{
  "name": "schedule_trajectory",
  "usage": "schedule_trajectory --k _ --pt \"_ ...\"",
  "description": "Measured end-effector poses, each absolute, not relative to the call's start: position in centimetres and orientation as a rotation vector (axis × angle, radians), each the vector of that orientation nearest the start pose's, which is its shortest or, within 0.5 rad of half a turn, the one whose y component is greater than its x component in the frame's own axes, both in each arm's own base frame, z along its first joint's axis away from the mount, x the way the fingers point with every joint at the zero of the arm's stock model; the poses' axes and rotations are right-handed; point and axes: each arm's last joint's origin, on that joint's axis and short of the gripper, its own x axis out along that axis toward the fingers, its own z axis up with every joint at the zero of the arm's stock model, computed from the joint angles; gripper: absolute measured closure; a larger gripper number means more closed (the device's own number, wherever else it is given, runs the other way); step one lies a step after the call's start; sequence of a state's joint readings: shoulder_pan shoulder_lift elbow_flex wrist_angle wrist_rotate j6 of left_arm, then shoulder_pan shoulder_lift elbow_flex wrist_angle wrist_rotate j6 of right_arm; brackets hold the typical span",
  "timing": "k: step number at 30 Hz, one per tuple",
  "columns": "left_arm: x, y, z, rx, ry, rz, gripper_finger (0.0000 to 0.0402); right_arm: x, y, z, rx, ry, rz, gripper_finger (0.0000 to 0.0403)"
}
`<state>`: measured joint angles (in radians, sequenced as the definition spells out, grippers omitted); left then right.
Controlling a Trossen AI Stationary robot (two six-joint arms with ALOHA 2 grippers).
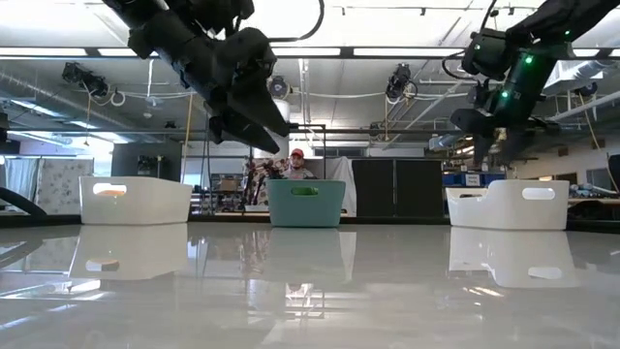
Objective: Sort produce into baskets
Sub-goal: Put the white garlic into the right white bin
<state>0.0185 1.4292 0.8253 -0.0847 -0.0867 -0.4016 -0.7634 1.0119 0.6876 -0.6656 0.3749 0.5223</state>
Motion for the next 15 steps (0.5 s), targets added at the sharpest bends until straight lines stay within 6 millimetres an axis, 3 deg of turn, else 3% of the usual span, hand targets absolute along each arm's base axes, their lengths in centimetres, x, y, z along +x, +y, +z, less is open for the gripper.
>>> schedule_trajectory --k 8,15 --pt "30.0 1.1 22.5 -0.241 0.515 0.286 0.015 14.1 -14.8 24.4 0.474 0.526 -1.167 0.0154" --pt "30.6 1.2 23.7 -0.14 0.385 0.272 0.015 17.1 -15.4 29.0 0.276 0.05 -0.793 0.0158"
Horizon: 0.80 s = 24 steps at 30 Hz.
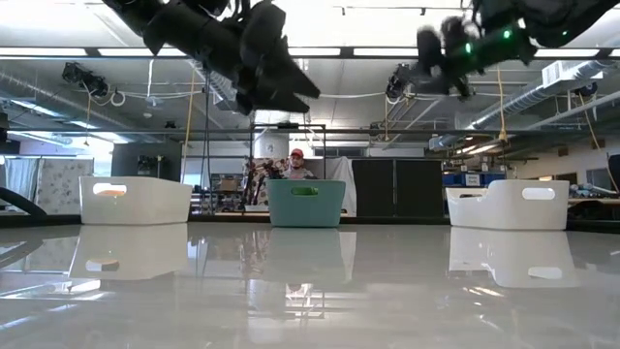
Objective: Sort produce into baskets
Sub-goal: Put the white garlic into the right white bin
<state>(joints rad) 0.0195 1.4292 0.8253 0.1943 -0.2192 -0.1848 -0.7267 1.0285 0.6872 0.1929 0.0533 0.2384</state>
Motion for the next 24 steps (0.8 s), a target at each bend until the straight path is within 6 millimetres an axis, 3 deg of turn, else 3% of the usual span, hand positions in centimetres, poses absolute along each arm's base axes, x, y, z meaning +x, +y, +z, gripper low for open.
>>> schedule_trajectory --k 5,9,18,24 --pt "30.8 1.2 24.0 -0.144 0.349 0.269 0.015 18.5 -14.2 32.1 0.025 -0.212 -0.507 0.0159" --pt "30.8 1.2 24.0 -0.144 0.346 0.269 0.015 19.5 -12.6 32.4 0.059 -0.231 -0.226 0.0159" --pt "30.8 1.2 24.0 -0.144 0.346 0.268 0.015 22.2 -6.2 28.2 0.316 0.214 0.178 0.0159" --pt "30.8 1.2 24.0 -0.144 0.347 0.268 0.015 21.8 -0.7 25.1 0.395 0.593 0.355 0.0159"
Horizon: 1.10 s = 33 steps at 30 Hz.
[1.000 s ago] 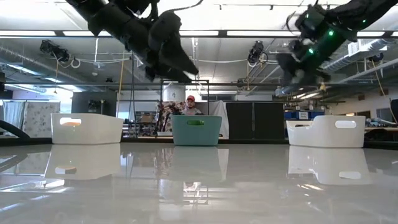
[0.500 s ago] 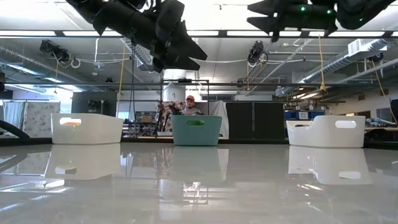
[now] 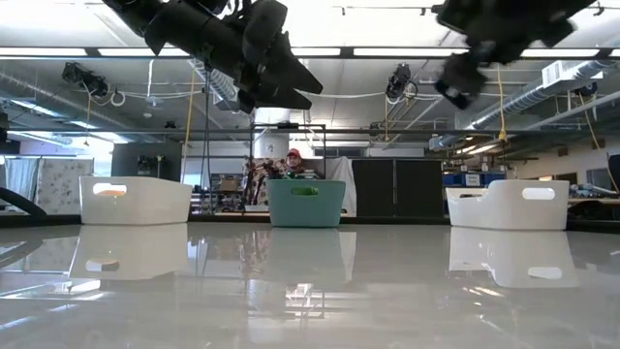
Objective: Sort produce into baskets
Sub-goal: Put the white garlic into the right white bin
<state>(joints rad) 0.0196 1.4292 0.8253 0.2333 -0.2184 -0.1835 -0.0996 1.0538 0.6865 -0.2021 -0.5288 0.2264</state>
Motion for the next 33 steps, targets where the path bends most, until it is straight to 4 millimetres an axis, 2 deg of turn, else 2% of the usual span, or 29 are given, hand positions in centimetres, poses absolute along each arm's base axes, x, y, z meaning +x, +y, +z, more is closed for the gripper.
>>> schedule_trajectory --k 6,11,19,25,29,33 --pt "30.8 1.2 24.0 -0.142 0.346 0.274 0.015 19.9 3.7 23.0 0.409 0.928 0.386 0.0159" --pt "30.8 1.3 24.0 -0.141 0.345 0.285 0.015 18.0 6.6 22.2 0.363 1.11 0.4 0.0159" --pt "30.8 1.3 24.0 -0.143 0.344 0.287 0.015 15.6 11.1 22.0 0.321 1.193 0.438 0.0159" --pt "30.8 1.3 24.0 -0.143 0.344 0.287 0.015 14.8 15.0 21.5 0.285 1.148 0.51 0.0157" --pt "30.8 1.3 24.0 -0.143 0.344 0.287 0.015 14.6 17.9 19.7 0.16 1.135 0.587 0.0156" --pt "30.8 1.3 24.0 -0.143 0.344 0.287 0.015 14.5 19.6 17.3 0.035 1.173 0.581 0.0156"
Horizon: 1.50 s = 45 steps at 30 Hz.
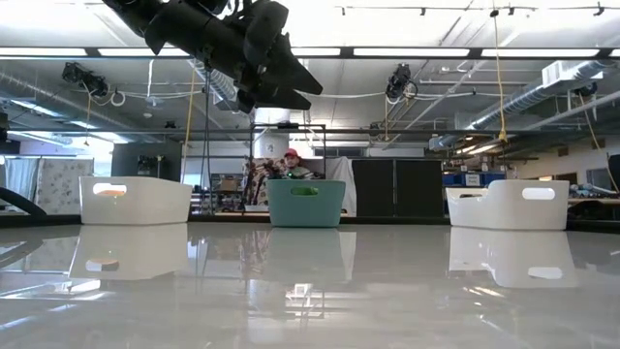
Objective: Sort produce into baskets
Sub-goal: Put the white garlic into the right white bin
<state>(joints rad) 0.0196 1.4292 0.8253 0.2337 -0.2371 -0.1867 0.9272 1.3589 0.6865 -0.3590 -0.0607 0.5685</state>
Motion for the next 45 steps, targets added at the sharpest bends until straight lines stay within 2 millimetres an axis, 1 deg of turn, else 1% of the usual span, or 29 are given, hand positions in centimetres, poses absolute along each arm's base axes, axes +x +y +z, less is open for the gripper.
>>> schedule_trajectory --k 4,8,12,15,18,22,28,31,34,38,42,45 --pt "30.8 1.3 24.0 -0.144 0.344 0.287 0.015 14.8 20.5 15.8 -0.021 1.149 0.551 0.0156" --pt "30.8 1.3 24.0 -0.144 0.344 0.287 0.015 15.6 21.4 14.9 -0.04 1.088 0.581 0.0156" --pt "30.8 1.3 24.0 -0.144 0.344 0.286 0.015 15.6 21.7 13.6 -0.075 1.134 0.578 0.0156" --pt "30.8 1.2 24.0 -0.149 0.347 0.262 0.015 15.4 21.9 13.2 -0.102 1.142 0.581 0.0157" --pt "30.8 1.1 24.0 -0.153 0.349 0.242 0.015 15.3 21.9 13.4 -0.112 1.13 0.576 0.0163" --pt "30.8 1.1 24.0 -0.153 0.349 0.238 0.015 15.3 21.7 13.6 -0.111 1.119 0.55 0.0189" --pt "30.8 1.1 24.0 -0.162 0.347 0.24 0.015 15.5 21.5 13.6 -0.096 1.121 0.535 0.0251" --pt "30.8 1.2 24.1 -0.199 0.334 0.248 0.015 15.8 21.3 13.7 -0.086 1.119 0.523 0.0265" --pt "30.6 1.1 24.6 -0.241 0.317 0.249 0.015 16.5 20.6 13.6 -0.085 1.114 0.474 0.0265" --pt "29.6 1.1 25.7 -0.234 0.317 0.229 0.015 18.1 18.7 13.5 -0.109 1.108 0.334 0.0256" --pt "28.3 1.2 26.7 -0.188 0.339 0.243 0.015 20.0 16.1 13.7 -0.146 1.079 0.203 0.0255" --pt "27.0 1.6 27.6 -0.177 0.347 0.262 0.015 21.8 13.4 14.6 -0.133 1.004 0.048 0.0255"
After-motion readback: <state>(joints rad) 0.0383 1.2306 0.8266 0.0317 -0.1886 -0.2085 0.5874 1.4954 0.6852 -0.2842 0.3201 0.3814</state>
